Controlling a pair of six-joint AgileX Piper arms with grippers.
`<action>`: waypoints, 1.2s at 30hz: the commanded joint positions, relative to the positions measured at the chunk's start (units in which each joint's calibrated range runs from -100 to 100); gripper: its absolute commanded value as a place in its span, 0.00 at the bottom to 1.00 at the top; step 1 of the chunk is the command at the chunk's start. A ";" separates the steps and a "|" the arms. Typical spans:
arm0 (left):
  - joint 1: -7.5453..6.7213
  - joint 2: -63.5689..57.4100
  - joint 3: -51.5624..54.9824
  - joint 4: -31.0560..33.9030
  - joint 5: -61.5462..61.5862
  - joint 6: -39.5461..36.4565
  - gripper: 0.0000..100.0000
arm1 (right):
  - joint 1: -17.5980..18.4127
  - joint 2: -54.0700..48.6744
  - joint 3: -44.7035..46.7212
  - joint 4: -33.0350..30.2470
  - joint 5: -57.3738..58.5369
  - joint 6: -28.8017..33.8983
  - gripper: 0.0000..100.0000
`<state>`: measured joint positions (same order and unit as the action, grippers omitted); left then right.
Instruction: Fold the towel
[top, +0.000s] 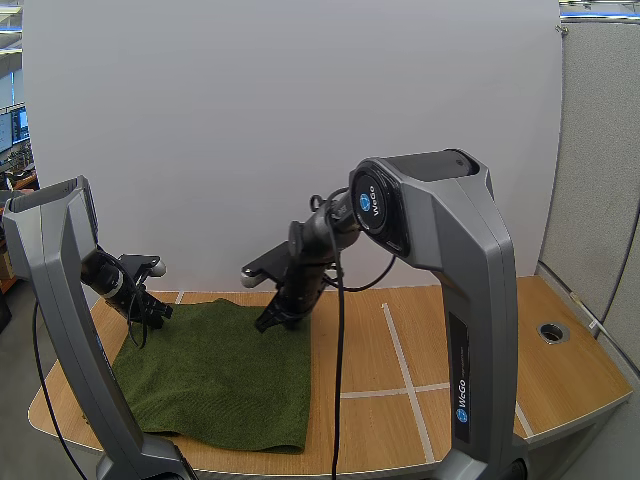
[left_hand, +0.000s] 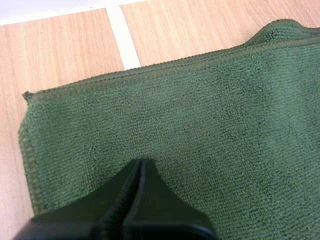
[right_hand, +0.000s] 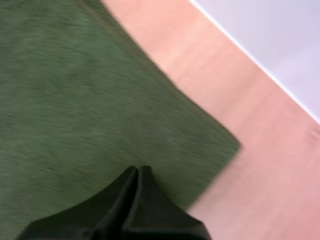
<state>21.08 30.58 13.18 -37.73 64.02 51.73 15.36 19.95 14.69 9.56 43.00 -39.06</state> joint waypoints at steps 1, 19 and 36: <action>-0.22 1.50 0.35 0.90 -2.45 -0.52 0.00 | -2.18 0.02 -0.38 -0.25 0.52 -0.34 0.00; -0.22 1.50 0.35 0.90 -3.07 -0.52 0.00 | -1.86 0.18 -0.68 9.34 -1.59 -5.85 0.00; -0.22 1.50 0.35 3.20 -5.65 -1.64 0.00 | -3.73 3.48 -0.68 0.89 2.55 -2.25 0.00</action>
<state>21.08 30.58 13.18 -37.29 62.98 50.75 13.13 22.85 13.63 14.62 42.07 -42.69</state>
